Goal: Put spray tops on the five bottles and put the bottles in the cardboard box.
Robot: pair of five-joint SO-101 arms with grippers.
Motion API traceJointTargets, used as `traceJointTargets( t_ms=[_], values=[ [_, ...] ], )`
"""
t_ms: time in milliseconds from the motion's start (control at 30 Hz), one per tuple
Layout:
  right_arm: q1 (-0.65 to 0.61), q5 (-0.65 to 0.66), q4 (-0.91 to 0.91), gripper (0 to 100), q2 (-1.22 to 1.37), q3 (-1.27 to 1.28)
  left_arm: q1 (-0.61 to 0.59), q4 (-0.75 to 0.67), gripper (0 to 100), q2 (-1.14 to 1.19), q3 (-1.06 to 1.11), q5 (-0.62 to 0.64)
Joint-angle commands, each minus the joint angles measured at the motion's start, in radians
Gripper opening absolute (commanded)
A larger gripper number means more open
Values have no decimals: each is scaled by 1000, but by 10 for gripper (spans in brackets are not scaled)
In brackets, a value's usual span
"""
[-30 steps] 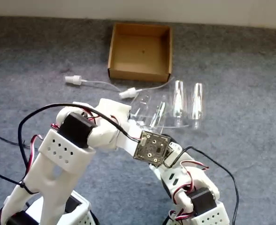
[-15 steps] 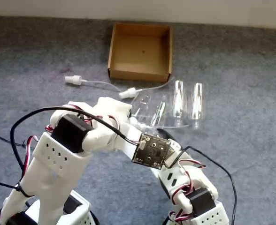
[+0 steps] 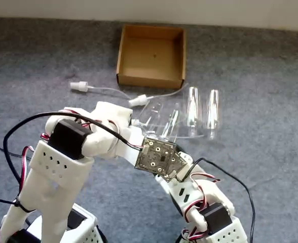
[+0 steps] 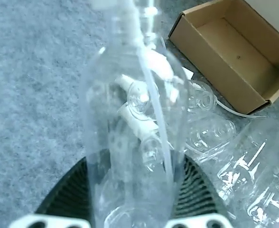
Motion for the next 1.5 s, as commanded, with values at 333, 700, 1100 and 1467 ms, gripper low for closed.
traceJointTargets(
  t_ms=[333,700,1100,1467],
  values=[
    [-76,-25,8,5,-5,-88,62,11,158,-21,-116,-38],
    [-74,-55,7,5,-5,-107,170,6,158,-16,-65,20],
    [-74,-55,4,5,-5,-108,139,109,159,-19,-403,74],
    [38,-144,-16,5,-5,-113,97,77,155,-27,-561,384]
  ],
)
